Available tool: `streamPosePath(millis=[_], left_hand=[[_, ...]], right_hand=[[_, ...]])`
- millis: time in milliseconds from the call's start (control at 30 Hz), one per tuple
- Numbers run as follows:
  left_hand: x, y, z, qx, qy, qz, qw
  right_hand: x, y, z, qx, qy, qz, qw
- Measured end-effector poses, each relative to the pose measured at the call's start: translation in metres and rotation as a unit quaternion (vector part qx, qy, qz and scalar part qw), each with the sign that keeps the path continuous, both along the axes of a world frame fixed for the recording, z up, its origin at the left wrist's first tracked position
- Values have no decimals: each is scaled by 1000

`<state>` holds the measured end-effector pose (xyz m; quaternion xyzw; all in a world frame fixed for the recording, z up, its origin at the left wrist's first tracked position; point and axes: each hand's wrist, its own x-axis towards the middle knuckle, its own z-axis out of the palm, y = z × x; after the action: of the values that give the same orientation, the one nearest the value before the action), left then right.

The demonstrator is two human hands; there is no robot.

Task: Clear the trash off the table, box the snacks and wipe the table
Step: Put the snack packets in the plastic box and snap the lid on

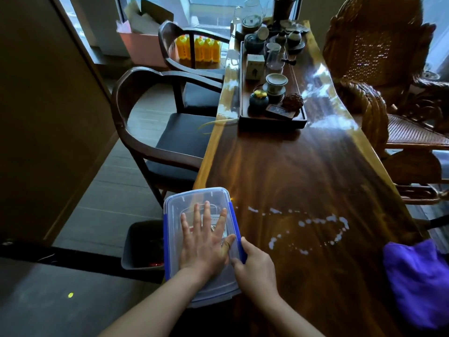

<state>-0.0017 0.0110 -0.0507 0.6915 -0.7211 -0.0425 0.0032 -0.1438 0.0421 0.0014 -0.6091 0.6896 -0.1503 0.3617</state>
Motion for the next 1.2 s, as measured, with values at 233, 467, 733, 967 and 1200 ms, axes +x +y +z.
streamPosePath(millis=[233,467,733,967,1200], left_hand=[[1,-1,3,5,9,3,1000],[14,-6,20,7,144,27,989],[75,-47,37,-29,128,68,989],[90,-73,32,93,153,78,981],[105,-63,52,35,149,95,984]], right_hand=[[-10,-2,3,6,-31,38,999],[-18,-4,4,20,-33,77,996],[-25,22,1,30,40,36,998],[-16,26,-5,51,-25,-14,998],[-20,6,2,10,-44,-60,997]])
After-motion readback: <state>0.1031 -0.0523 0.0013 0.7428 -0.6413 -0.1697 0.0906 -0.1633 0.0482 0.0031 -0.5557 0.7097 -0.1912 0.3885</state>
